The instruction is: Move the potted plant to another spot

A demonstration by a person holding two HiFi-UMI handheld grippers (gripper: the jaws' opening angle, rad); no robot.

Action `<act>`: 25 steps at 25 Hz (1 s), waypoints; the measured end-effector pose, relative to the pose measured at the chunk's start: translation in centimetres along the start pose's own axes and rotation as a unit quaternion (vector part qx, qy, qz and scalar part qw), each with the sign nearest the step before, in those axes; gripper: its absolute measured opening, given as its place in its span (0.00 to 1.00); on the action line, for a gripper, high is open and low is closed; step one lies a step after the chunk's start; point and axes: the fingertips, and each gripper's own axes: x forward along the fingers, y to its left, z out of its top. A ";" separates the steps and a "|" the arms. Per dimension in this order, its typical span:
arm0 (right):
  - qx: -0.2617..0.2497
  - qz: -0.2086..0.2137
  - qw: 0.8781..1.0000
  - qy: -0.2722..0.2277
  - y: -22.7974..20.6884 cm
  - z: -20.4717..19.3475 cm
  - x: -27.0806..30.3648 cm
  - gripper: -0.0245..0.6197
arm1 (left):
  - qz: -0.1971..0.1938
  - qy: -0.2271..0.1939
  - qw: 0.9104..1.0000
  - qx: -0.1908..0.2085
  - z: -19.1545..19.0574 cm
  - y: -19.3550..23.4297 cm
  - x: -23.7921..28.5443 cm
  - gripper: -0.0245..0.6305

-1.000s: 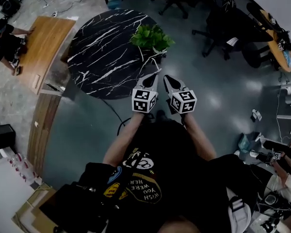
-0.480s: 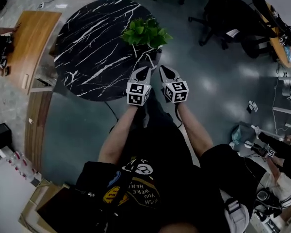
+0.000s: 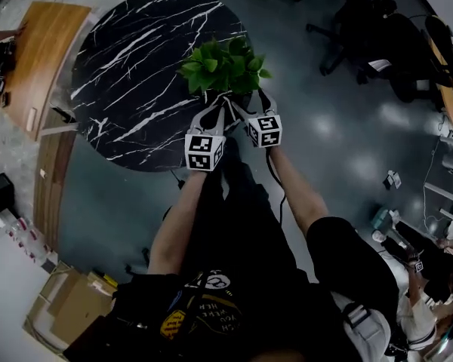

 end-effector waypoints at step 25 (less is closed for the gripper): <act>-0.132 0.085 0.987 0.012 5.2 1.0 12.2 0.78 | 0.089 -0.024 0.990 -0.102 -4.3 9.5 -5.1 0.04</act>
